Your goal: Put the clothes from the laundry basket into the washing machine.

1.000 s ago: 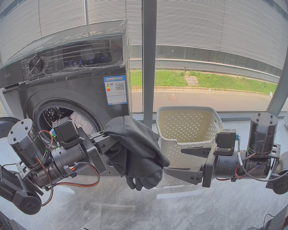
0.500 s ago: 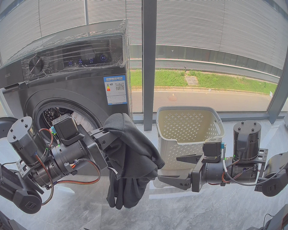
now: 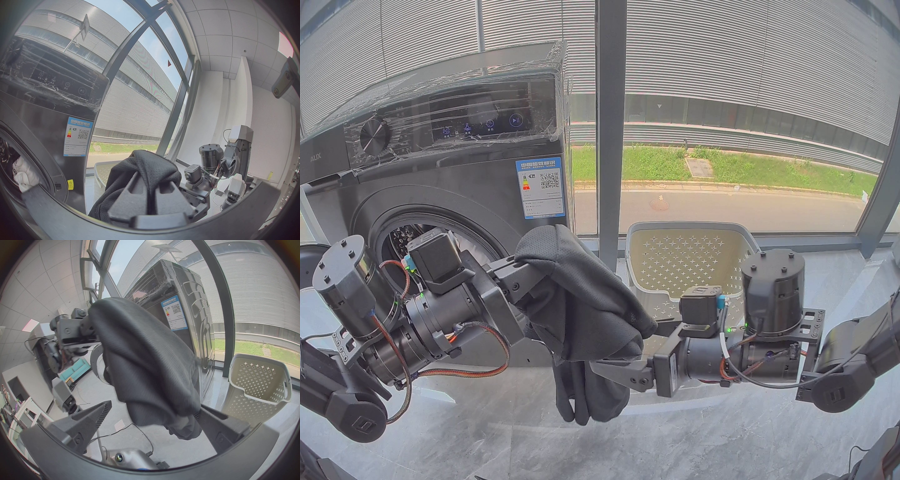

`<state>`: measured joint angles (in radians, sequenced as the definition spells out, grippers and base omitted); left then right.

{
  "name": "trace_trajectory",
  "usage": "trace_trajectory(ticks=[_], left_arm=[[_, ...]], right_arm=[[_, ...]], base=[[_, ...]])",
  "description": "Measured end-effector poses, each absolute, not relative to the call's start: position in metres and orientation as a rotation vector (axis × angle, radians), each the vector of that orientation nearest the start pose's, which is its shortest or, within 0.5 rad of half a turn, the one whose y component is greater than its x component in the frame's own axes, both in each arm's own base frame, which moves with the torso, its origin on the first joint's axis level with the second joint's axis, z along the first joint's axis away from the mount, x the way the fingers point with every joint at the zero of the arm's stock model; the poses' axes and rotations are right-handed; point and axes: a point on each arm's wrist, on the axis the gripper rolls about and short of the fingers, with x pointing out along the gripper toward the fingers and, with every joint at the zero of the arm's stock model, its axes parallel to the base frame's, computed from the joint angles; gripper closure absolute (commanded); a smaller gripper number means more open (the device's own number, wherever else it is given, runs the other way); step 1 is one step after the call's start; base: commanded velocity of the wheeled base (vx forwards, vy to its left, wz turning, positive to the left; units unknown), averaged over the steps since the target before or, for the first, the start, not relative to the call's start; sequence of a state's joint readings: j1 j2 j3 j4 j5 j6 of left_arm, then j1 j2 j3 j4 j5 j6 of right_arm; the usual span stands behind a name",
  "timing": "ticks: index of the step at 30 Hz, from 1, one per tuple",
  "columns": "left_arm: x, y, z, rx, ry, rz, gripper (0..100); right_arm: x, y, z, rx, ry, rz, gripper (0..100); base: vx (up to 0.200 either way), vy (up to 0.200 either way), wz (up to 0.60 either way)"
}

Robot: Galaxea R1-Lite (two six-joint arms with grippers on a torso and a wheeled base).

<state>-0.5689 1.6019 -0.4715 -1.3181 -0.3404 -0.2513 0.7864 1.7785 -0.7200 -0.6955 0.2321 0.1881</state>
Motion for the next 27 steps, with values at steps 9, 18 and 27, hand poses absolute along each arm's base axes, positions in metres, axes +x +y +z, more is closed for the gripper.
trace_trajectory(ticks=[9,18,27], left_arm=[[0.207,-0.141,0.196,-0.256,-0.091,-0.928,100],[0.206,-0.141,0.197,-0.257,-0.096,-0.928,100],[0.206,-0.139,0.196,-0.257,-0.093,-0.920,100]], right_arm=[[0.232,0.240,0.135,0.079,0.467,0.947,100],[0.241,0.249,0.137,0.088,0.444,0.950,100],[0.234,0.242,0.140,0.085,0.442,0.940,100]], base=[[0.000,0.000,0.00],[0.000,0.000,0.00],[0.000,0.000,0.00]])
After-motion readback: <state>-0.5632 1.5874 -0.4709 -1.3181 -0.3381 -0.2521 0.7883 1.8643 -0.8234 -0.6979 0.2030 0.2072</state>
